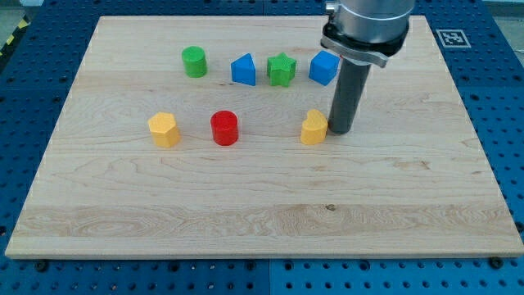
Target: Move the red star to the right of the yellow heart
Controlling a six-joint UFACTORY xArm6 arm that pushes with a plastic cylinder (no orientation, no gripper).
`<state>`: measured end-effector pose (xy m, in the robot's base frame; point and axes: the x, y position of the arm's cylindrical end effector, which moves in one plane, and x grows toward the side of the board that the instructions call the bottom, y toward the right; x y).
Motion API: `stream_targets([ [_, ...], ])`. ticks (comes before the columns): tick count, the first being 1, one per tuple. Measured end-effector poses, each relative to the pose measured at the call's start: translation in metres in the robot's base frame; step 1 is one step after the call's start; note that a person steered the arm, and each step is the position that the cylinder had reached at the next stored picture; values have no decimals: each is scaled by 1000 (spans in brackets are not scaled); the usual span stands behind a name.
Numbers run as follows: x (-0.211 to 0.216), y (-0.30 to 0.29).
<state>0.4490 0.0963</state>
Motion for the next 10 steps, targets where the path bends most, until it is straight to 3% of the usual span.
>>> stream_targets([
  [3,1,-47],
  [5,-19,72],
  [7,-120,160],
  [8,-169,160],
  [10,-220,31],
])
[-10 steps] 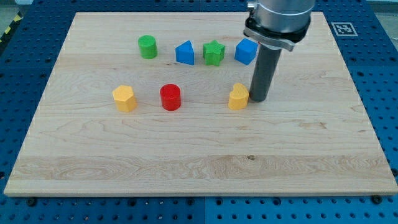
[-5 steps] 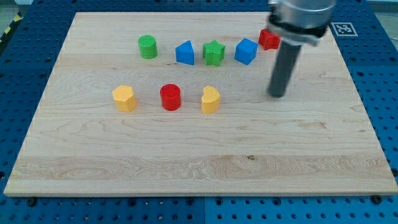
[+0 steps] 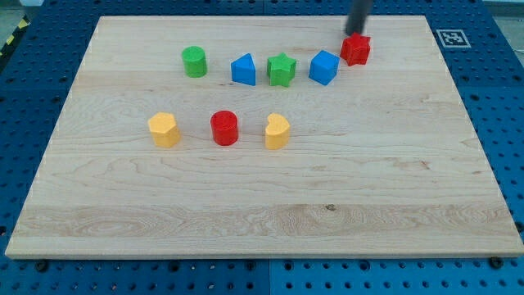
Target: Move the red star to the right of the yellow heart
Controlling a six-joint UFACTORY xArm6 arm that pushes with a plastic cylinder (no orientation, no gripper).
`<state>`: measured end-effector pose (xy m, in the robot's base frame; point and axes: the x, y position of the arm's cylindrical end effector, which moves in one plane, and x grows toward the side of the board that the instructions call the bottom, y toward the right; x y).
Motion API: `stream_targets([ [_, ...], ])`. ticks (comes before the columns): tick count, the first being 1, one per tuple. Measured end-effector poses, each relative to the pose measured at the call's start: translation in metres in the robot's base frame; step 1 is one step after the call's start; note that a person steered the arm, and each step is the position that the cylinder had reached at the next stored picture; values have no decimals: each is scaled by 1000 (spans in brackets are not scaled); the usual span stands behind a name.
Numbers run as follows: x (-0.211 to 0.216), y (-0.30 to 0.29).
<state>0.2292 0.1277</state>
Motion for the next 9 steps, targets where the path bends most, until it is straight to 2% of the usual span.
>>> stream_targets([
  [1,-2,-24],
  [2,27,-27],
  [3,42,-19],
  [8,47,44],
  [9,66,46],
])
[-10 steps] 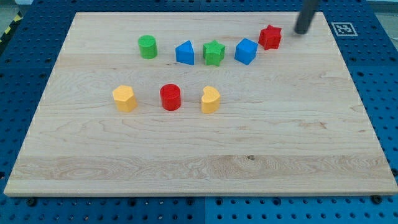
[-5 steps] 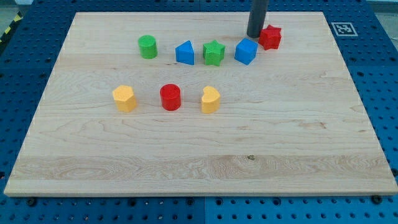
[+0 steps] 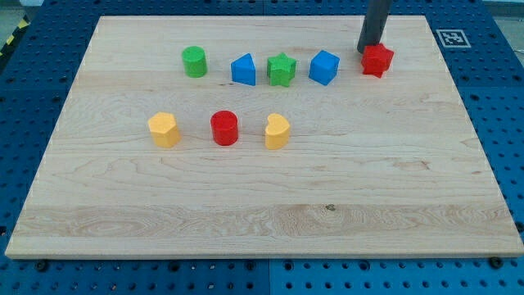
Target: Move the red star to the right of the yellow heart
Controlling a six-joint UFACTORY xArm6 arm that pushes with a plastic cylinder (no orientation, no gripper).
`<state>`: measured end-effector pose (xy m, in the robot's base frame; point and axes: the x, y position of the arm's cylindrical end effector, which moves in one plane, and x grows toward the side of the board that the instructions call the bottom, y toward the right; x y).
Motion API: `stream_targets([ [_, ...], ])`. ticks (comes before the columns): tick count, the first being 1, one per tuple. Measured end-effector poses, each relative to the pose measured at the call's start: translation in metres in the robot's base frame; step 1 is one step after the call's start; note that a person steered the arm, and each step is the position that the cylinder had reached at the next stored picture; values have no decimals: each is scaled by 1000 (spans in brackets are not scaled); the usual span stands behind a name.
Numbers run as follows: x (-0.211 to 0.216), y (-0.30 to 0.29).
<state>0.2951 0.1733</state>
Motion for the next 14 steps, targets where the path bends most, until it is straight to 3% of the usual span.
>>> stream_targets([
  [3,105,41],
  [5,112,88],
  [7,158,108],
  [9,154,74],
  [14,128,70],
])
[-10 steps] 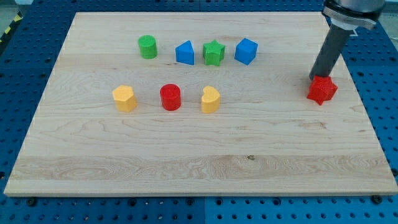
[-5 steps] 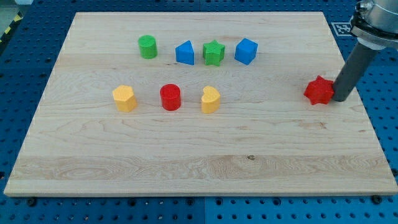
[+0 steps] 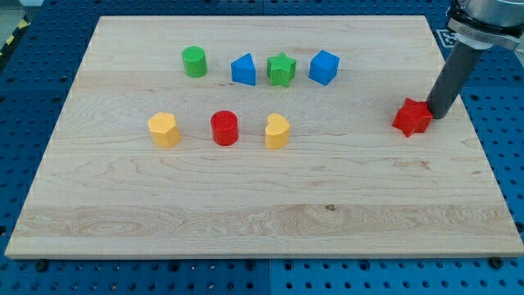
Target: Move the red star to the right of the yellow heart
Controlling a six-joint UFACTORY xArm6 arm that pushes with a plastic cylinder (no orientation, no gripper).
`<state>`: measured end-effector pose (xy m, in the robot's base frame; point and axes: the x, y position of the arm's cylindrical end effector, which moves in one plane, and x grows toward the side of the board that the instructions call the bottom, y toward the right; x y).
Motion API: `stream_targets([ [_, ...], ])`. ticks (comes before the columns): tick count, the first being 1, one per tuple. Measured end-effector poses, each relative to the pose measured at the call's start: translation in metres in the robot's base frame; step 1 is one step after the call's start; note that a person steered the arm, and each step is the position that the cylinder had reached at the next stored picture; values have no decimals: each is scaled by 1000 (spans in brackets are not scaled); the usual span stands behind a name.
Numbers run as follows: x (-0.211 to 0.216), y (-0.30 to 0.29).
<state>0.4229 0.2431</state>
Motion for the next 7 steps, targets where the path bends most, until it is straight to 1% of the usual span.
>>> stream_targets([
  [2,4,-20],
  [4,30,-23],
  [7,22,-63],
])
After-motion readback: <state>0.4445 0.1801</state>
